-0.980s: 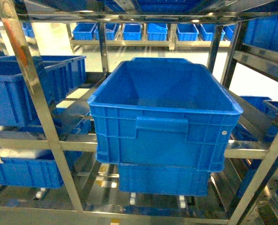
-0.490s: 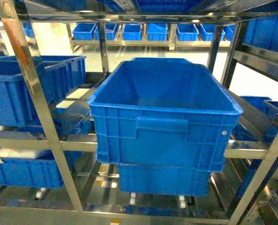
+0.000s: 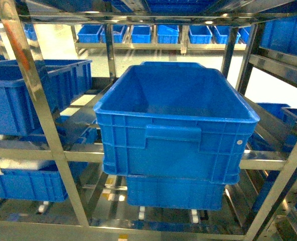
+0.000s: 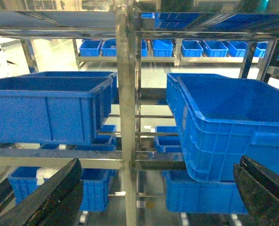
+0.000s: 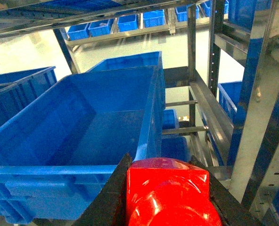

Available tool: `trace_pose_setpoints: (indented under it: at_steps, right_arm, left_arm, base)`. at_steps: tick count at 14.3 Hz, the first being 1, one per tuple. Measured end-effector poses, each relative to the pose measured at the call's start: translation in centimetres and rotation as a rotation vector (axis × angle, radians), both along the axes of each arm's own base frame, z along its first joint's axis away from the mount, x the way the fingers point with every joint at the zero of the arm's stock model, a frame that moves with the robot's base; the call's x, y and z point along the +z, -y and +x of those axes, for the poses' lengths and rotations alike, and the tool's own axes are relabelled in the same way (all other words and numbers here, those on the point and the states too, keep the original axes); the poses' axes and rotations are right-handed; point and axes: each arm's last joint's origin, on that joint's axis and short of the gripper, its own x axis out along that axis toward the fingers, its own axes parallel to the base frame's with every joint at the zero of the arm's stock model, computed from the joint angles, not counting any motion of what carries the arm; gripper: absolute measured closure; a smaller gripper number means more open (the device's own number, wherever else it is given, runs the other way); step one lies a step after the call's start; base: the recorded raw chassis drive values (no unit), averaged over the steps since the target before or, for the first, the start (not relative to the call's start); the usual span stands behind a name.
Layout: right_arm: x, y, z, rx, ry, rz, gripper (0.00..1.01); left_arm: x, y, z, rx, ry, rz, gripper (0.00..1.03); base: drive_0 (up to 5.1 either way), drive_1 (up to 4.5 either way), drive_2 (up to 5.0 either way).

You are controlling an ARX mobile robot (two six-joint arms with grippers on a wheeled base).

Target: Pick red block from blue box to shelf

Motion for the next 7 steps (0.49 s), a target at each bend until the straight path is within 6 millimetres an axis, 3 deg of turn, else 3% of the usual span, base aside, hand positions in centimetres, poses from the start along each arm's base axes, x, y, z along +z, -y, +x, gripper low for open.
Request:
trace_pose_setpoints:
  at_steps: [7]
  right_arm:
    - [0.00, 0.01, 0.00, 0.000, 0.000, 0.000, 0.74]
  left_arm:
    - [0.00, 0.00, 0.00, 0.000, 0.000, 0.000, 0.05]
  base:
    - [0.0, 0.00, 0.0]
